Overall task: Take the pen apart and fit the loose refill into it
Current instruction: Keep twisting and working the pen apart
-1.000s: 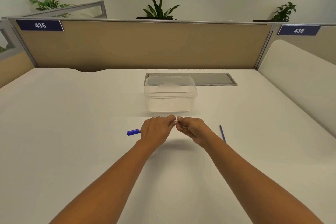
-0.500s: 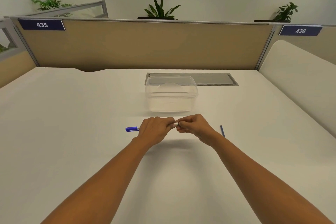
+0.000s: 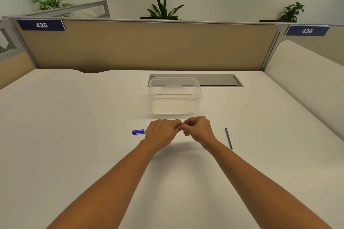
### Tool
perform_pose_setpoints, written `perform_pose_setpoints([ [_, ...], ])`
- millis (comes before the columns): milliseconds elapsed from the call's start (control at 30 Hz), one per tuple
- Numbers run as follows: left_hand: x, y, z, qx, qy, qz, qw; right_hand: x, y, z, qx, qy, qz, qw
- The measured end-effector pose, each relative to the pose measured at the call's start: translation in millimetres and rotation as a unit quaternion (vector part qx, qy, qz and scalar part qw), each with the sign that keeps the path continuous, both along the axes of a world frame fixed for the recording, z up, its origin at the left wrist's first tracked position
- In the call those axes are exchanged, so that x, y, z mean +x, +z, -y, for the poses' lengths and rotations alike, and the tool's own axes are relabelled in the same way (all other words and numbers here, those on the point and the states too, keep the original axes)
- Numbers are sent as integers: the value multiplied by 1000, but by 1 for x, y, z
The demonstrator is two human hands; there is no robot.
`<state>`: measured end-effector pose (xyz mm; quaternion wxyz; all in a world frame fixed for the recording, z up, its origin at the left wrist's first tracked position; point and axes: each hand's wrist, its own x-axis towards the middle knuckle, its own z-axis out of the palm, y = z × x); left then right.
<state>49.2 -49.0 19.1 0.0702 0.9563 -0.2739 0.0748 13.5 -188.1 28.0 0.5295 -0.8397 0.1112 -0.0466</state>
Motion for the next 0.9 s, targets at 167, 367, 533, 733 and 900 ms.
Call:
perform_pose_setpoints([
  [167, -1, 2, 2, 12, 1, 0, 1000, 2, -3, -3, -29, 7, 18, 999],
  [367, 0, 1, -5, 20, -7, -26, 999, 4, -8, -3, -178, 151, -10, 972],
  [533, -3, -1, -7, 38, -35, -49, 997, 3, -12, -6, -242, 219, -55, 944],
  [733, -8, -6, -5, 53, -56, -14, 997, 2, -13, -8, -232, 237, -76, 940],
  [900, -7, -9, -7, 60, -69, 17, 996, 1, -13, -9, -217, 220, -70, 949],
])
